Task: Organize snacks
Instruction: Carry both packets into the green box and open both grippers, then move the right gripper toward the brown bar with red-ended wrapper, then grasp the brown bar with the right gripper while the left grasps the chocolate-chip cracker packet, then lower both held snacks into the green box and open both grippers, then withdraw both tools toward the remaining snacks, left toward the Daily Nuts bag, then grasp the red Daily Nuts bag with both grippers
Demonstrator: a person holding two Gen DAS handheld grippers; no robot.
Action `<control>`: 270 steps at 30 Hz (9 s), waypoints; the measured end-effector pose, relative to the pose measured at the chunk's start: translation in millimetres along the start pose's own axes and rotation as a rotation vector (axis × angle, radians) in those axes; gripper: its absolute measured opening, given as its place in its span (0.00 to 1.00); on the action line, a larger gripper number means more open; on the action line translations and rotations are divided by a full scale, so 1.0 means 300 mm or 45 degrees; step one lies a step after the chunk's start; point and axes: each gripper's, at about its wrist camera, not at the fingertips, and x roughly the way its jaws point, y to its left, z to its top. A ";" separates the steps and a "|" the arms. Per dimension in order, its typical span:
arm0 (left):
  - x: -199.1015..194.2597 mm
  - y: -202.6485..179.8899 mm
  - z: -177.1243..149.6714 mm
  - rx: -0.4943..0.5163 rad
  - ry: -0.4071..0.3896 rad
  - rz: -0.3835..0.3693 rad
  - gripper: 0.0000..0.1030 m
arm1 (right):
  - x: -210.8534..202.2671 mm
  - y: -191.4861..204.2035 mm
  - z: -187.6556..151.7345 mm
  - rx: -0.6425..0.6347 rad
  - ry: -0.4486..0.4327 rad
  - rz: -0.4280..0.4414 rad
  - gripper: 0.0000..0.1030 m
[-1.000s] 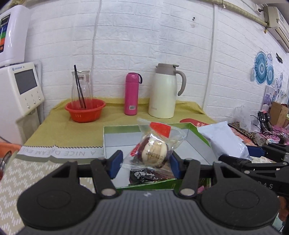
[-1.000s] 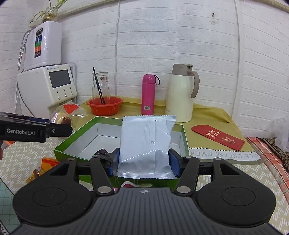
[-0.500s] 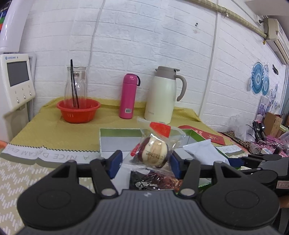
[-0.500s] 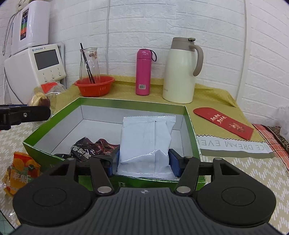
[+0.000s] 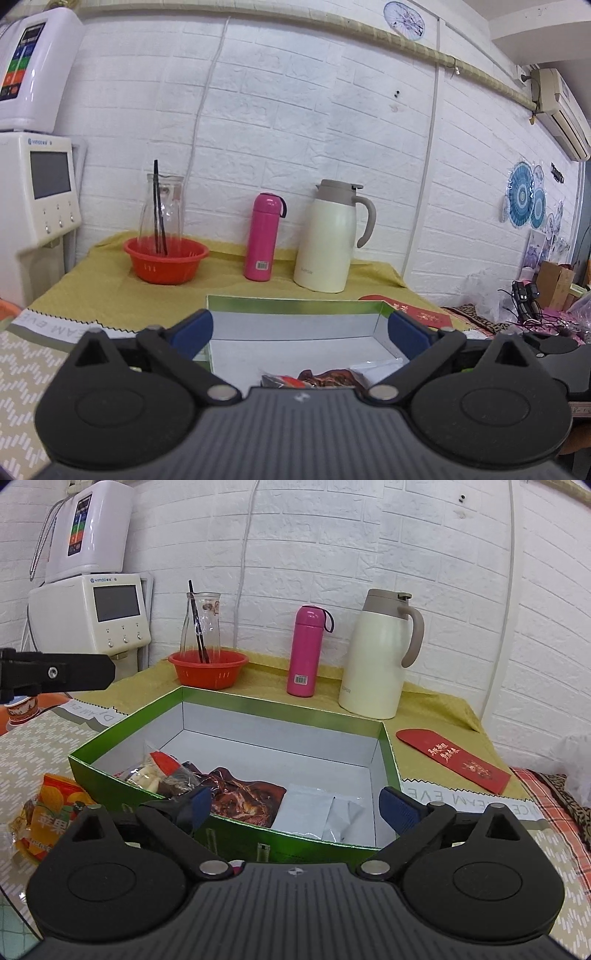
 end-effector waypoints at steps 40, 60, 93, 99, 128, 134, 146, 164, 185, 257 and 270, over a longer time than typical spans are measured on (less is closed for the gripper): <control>-0.512 -0.007 -0.318 -0.333 0.353 0.074 0.97 | -0.299 0.343 -0.302 0.081 0.210 -0.019 1.00; -0.369 -0.166 -0.346 -0.225 0.528 -0.297 0.97 | -0.444 0.218 -0.390 0.091 0.229 0.125 1.00; 0.062 -0.051 -0.250 0.018 0.712 -0.408 0.97 | -0.442 0.206 -0.361 0.064 0.263 0.277 1.00; -0.104 -0.061 -0.304 0.086 0.730 -0.435 0.97 | -0.419 0.217 -0.361 0.040 0.270 0.313 1.00; -0.125 -0.180 -0.337 0.240 0.673 -0.047 0.64 | -0.382 0.243 -0.346 -0.005 0.247 0.302 1.00; -0.143 -0.154 -0.323 0.171 0.669 -0.015 0.54 | -0.401 0.259 -0.337 -0.041 0.240 0.336 0.72; -0.271 -0.126 -0.193 0.030 0.527 -0.078 0.54 | -0.501 0.218 -0.266 -0.001 0.071 0.275 0.65; 0.132 -0.134 0.072 0.012 0.408 -0.049 0.54 | -0.188 -0.048 0.007 0.118 -0.045 0.096 0.65; 0.474 0.057 0.020 -0.087 0.565 0.121 0.71 | 0.280 0.000 0.087 0.034 0.237 0.211 0.82; -0.073 -0.272 -0.268 -0.111 0.569 -0.268 0.60 | -0.357 -0.056 -0.360 0.252 0.210 0.084 0.48; 0.055 -0.306 -0.278 -0.091 0.643 -0.334 0.40 | -0.306 -0.087 -0.328 0.340 0.213 0.125 0.87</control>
